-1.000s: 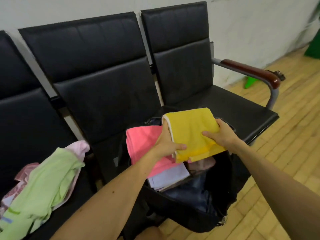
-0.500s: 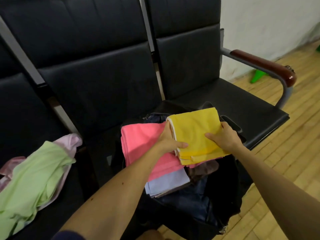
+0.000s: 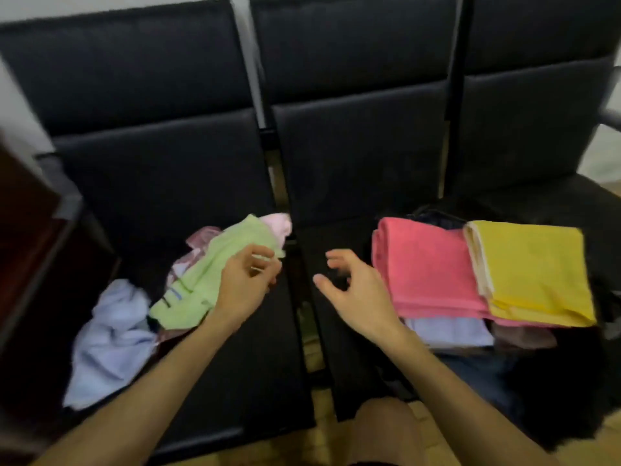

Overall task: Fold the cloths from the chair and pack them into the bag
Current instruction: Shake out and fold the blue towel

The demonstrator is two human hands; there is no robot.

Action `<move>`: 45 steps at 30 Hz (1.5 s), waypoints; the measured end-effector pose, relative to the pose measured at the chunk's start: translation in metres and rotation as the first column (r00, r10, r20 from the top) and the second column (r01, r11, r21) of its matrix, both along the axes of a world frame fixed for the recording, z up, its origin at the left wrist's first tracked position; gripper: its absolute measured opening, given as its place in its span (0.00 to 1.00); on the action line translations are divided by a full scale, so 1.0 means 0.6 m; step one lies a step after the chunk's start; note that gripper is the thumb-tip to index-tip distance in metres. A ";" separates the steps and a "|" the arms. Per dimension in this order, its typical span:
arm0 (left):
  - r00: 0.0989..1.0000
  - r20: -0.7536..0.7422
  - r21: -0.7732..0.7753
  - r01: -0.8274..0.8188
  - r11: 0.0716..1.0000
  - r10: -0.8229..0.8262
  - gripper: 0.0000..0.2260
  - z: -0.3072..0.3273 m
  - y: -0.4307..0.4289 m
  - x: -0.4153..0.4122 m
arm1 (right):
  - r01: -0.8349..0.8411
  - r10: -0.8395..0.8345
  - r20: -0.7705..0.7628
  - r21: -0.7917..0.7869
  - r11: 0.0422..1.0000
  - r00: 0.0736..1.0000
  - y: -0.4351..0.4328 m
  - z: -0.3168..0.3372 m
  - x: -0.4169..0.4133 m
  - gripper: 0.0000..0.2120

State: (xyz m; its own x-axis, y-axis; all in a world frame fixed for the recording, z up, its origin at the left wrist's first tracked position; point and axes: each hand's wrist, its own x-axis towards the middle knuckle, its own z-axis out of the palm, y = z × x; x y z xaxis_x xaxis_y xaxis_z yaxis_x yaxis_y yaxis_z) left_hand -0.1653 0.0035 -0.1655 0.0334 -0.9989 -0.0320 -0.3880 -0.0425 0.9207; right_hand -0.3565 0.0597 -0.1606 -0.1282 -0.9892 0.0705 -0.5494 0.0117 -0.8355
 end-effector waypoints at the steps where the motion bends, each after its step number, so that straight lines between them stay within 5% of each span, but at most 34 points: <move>1: 0.999 0.031 0.027 -0.046 0.999 0.045 0.06 -0.028 0.019 0.047 | -0.041 0.039 0.029 0.059 0.997 0.999 0.005 -0.018 0.044 0.20; 10: 0.865 0.460 0.127 -0.285 0.950 0.198 0.02 -0.189 0.123 0.413 | -0.318 0.295 0.119 0.384 0.867 0.948 -0.002 -0.135 0.433 0.13; 15: 0.768 0.633 0.170 -0.264 0.950 0.100 0.02 -0.239 0.113 0.493 | -0.375 0.430 0.013 0.511 0.773 0.903 -0.040 -0.190 0.545 0.19; 19: 0.722 0.688 0.167 -0.260 0.951 0.077 0.16 -0.260 0.099 0.514 | -0.418 0.536 -0.095 0.517 0.747 0.839 -0.071 -0.225 0.610 0.25; 23: 0.664 0.742 0.093 -0.241 0.966 0.094 0.11 -0.269 0.083 0.525 | -0.440 0.570 -0.146 0.491 0.751 0.809 -0.099 -0.242 0.645 0.26; 30: 0.808 0.558 -0.088 -0.171 0.981 0.191 0.07 -0.228 0.086 0.540 | -0.447 0.529 -0.084 0.435 0.782 0.844 -0.087 -0.228 0.636 0.34; 36: 0.898 0.349 -0.263 -0.180 0.948 0.267 0.09 -0.016 0.052 0.533 | -0.423 0.414 0.085 0.163 0.891 0.906 -0.076 -0.095 0.612 0.47; 43: 0.942 0.211 -0.465 -0.137 0.875 0.259 0.08 0.219 0.065 0.484 | -0.347 0.359 0.153 -0.097 0.933 0.921 -0.023 0.104 0.536 0.47; 45: 0.951 0.154 -0.512 -0.154 0.845 0.267 0.06 0.259 0.077 0.462 | -0.315 0.364 0.209 -0.234 0.920 0.908 0.011 0.130 0.509 0.41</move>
State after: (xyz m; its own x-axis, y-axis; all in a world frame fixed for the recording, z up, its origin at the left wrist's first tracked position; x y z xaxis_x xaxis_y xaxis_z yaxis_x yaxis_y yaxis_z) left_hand 0.1117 0.0499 -0.0102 0.1943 -0.8498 0.4900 -0.6079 0.2877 0.7400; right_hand -0.0513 0.0665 -0.0824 0.1763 -0.9462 0.2714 -0.2707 -0.3117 -0.9108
